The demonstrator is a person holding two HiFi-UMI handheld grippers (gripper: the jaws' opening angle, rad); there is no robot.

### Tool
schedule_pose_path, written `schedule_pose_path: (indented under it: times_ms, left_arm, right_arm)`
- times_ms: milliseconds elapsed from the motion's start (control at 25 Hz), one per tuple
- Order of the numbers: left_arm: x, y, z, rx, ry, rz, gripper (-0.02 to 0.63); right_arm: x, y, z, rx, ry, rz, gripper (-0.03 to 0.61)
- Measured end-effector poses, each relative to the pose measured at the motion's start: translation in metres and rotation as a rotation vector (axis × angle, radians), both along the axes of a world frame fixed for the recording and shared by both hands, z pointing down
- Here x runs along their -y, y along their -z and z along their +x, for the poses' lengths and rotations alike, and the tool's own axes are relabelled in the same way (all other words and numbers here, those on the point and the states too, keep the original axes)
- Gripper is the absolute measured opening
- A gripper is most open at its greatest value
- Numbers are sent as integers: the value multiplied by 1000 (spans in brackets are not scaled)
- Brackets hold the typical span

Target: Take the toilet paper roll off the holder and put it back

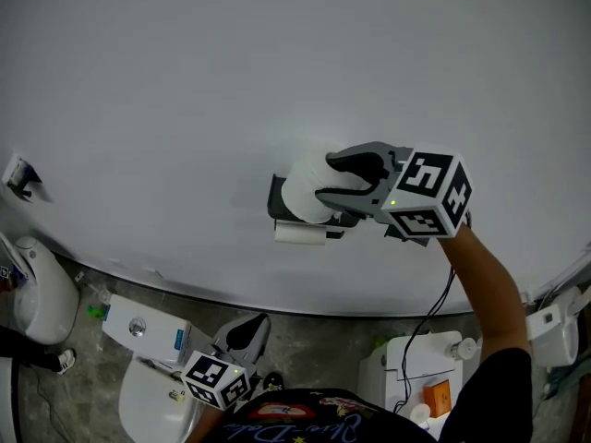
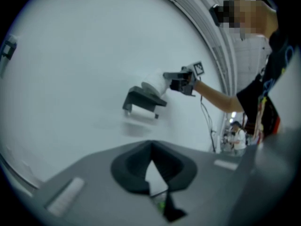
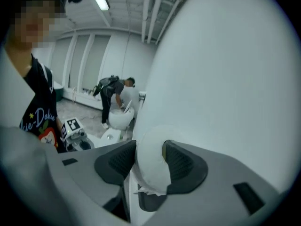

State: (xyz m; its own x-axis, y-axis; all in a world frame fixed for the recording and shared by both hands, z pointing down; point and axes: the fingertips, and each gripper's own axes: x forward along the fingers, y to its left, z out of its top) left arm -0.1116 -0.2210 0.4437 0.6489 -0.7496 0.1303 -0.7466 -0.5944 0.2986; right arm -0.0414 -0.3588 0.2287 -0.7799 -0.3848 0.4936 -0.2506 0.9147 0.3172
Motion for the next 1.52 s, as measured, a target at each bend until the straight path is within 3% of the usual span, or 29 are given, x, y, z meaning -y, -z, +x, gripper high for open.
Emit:
schedule_pose_path:
  times_ms: [280, 520, 760, 1000, 1240, 1520]
  left_arm:
    - [9, 15, 5, -10, 3, 41, -2]
    - [5, 27, 20, 0, 11, 89, -2]
    - [-3, 35, 24, 27, 9, 109, -2]
    - [-9, 43, 24, 21, 33, 131, -2]
    - [-14, 47, 11, 29, 87, 153, -2]
    - [-18, 36, 12, 8, 99, 112, -2]
  right_arm:
    - [-40, 39, 52, 668, -95, -134, 204]
    - [-94, 8, 99, 944, -146, -184, 204]
    - [-129, -62, 122, 1108, -257, -271, 202]
    - [-151, -107, 125, 1184, -304, -391, 202]
    - [-173, -122, 110, 1183, -239, -449, 202]
    - [-180, -136, 101, 1144, -225, -495, 202]
